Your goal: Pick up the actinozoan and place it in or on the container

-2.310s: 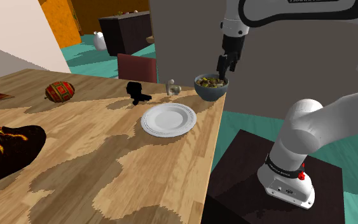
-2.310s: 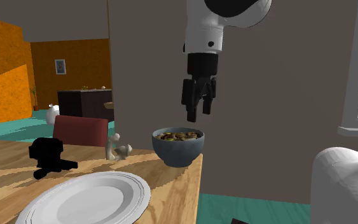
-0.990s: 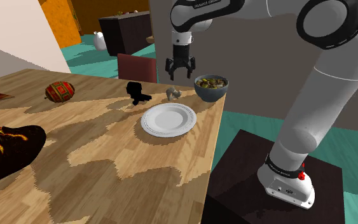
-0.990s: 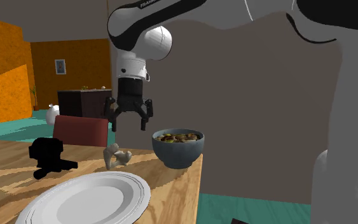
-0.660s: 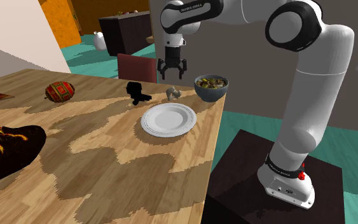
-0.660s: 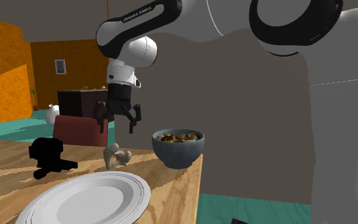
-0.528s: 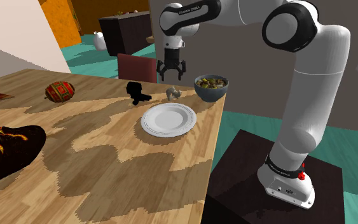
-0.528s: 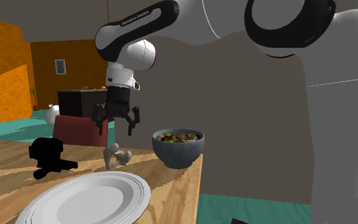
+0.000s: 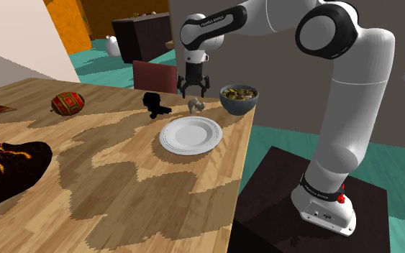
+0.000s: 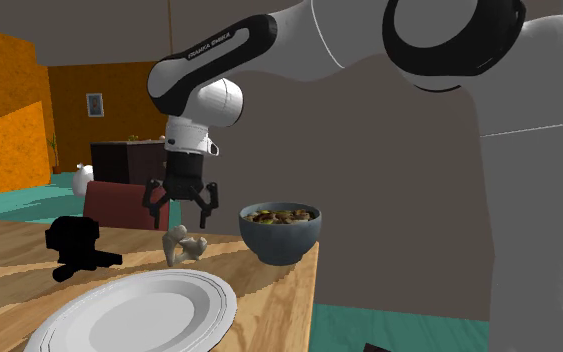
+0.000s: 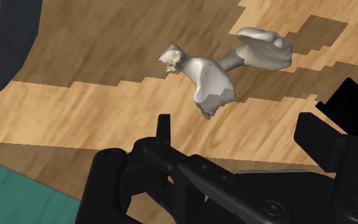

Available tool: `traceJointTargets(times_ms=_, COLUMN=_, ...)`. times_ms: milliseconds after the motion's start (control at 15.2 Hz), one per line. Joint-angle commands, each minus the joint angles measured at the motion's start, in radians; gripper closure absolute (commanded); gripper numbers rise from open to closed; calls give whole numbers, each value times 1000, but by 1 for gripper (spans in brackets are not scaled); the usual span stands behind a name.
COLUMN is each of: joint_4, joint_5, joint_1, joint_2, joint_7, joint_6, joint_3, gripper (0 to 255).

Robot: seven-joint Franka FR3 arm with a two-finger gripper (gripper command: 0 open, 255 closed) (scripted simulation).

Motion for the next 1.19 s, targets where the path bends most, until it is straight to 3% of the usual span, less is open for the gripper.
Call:
traceJointTargets(times_ms=0, joint_4=-1, joint_5=0, joint_1=0, joint_2=1, joint_7=0, joint_6=2, joint_3=0, gripper=0)
traceJointTargets(times_ms=264, joint_4=-1, joint_5=0, joint_1=0, joint_2=1, joint_7=0, joint_6=2, joint_3=0, gripper=0)
traceJointTargets(times_ms=330, joint_4=-1, joint_5=0, joint_1=0, joint_2=1, joint_7=0, joint_6=2, joint_3=0, gripper=255)
traceJointTargets(times_ms=924, joint_4=-1, joint_5=0, joint_1=0, joint_2=1, joint_7=0, joint_6=2, joint_3=0, gripper=255)
traceJointTargets(times_ms=990, joint_4=-1, joint_5=0, joint_1=0, joint_2=1, joint_7=0, joint_6=2, joint_3=0, gripper=0)
traceJointTargets(times_ms=1122, joint_4=-91, joint_5=-261, joint_1=94, joint_2=-94, joint_7=228, joint_6=54, joint_3=13, gripper=0)
